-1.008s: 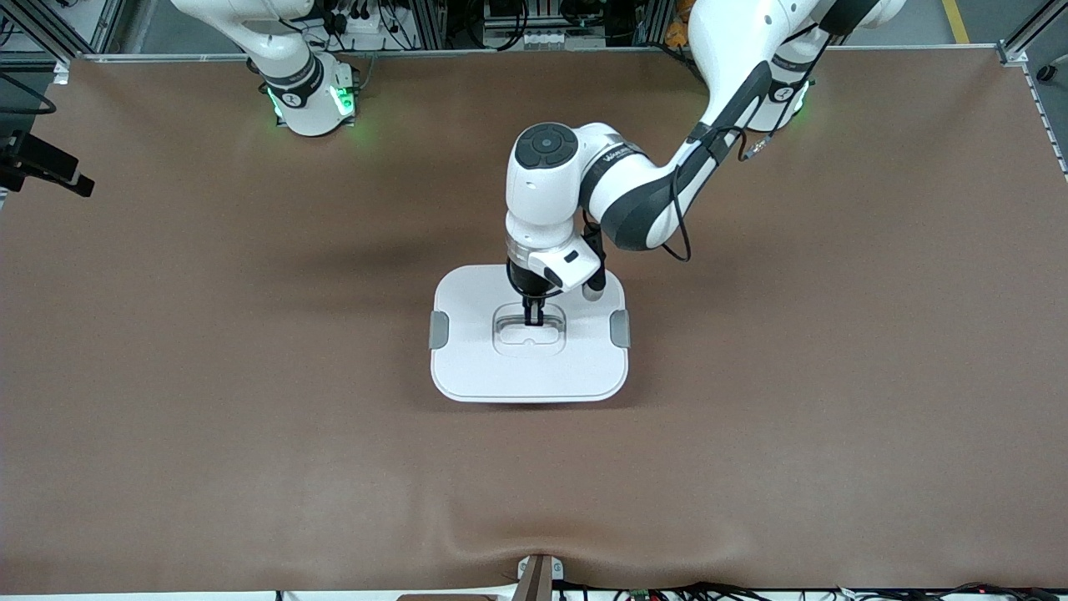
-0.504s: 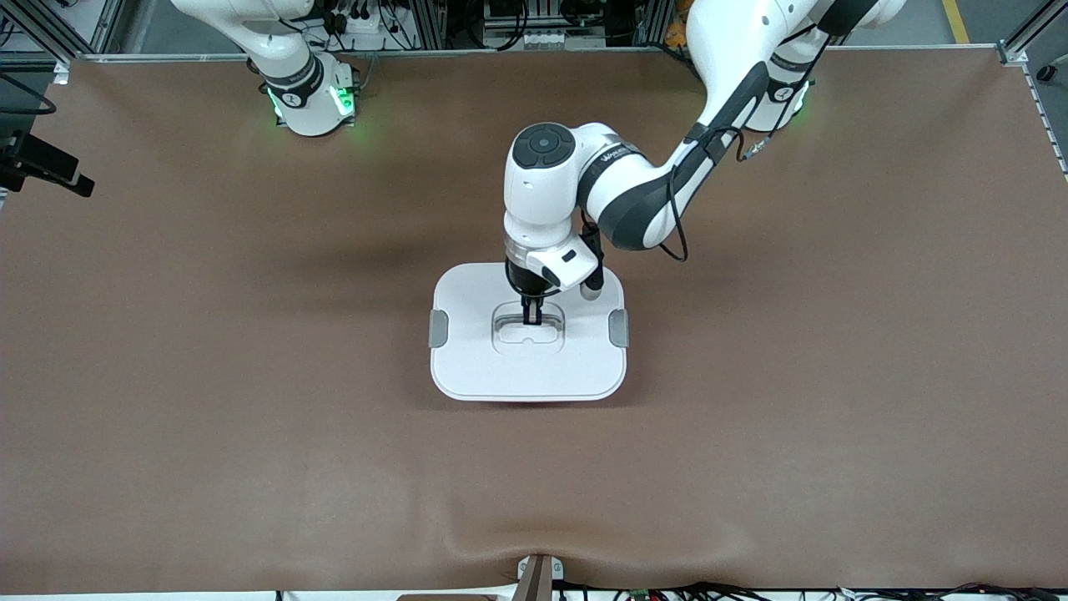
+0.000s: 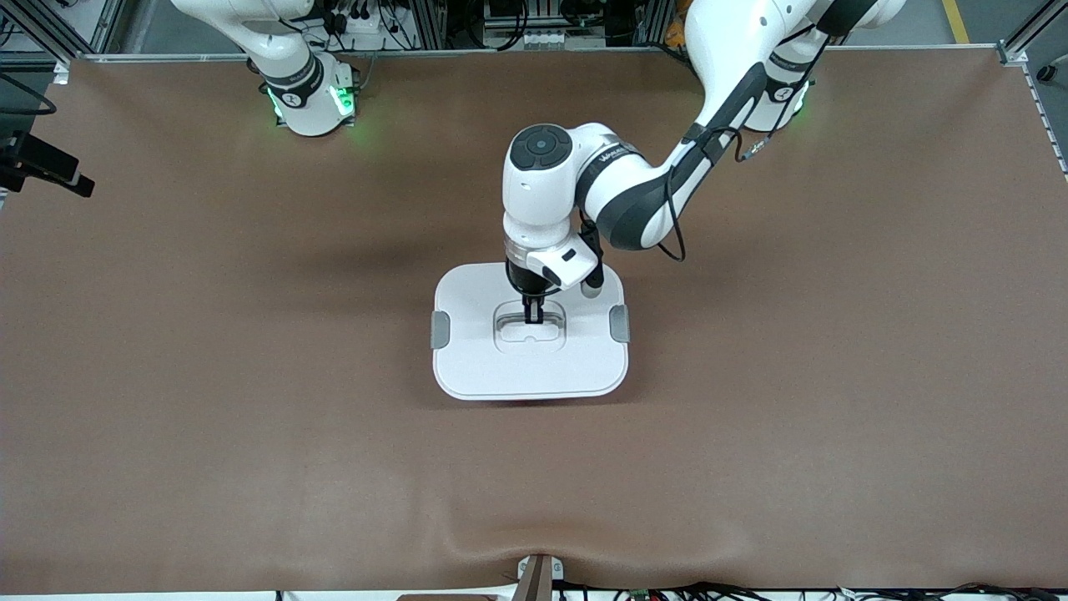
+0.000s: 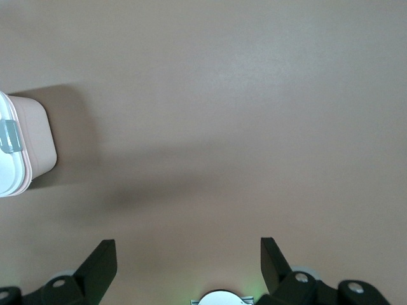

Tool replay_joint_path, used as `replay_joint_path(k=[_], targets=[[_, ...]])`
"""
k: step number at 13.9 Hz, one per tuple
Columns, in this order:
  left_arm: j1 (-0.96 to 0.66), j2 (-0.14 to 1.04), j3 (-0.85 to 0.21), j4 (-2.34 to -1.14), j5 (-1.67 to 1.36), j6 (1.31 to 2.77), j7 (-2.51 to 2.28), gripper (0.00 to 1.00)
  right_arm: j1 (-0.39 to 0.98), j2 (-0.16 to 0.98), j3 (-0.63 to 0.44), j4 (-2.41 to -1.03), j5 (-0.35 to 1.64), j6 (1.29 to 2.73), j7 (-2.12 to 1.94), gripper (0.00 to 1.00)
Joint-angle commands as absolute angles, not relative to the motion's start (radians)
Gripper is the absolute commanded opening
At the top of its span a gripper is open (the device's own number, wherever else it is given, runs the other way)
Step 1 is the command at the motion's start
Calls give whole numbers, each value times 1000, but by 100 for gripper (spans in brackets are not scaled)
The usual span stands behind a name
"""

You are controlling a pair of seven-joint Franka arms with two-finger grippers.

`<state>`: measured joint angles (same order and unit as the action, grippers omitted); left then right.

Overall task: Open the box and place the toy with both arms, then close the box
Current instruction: 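Press the lid down and open the left gripper at the handle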

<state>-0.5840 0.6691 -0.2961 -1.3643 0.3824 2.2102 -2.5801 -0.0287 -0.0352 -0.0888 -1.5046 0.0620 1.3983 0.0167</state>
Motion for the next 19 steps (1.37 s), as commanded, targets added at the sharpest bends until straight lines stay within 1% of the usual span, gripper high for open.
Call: replay_joint_path(k=[1, 19], targets=[[-600, 666, -287, -1353, 414, 2189, -2612, 0, -49, -26, -78, -1486, 78, 1388, 15, 100], [-623, 678, -287, -1373, 449, 2183, -2675, 0, -48, -26, -78, -1486, 78, 1390, 15, 100]])
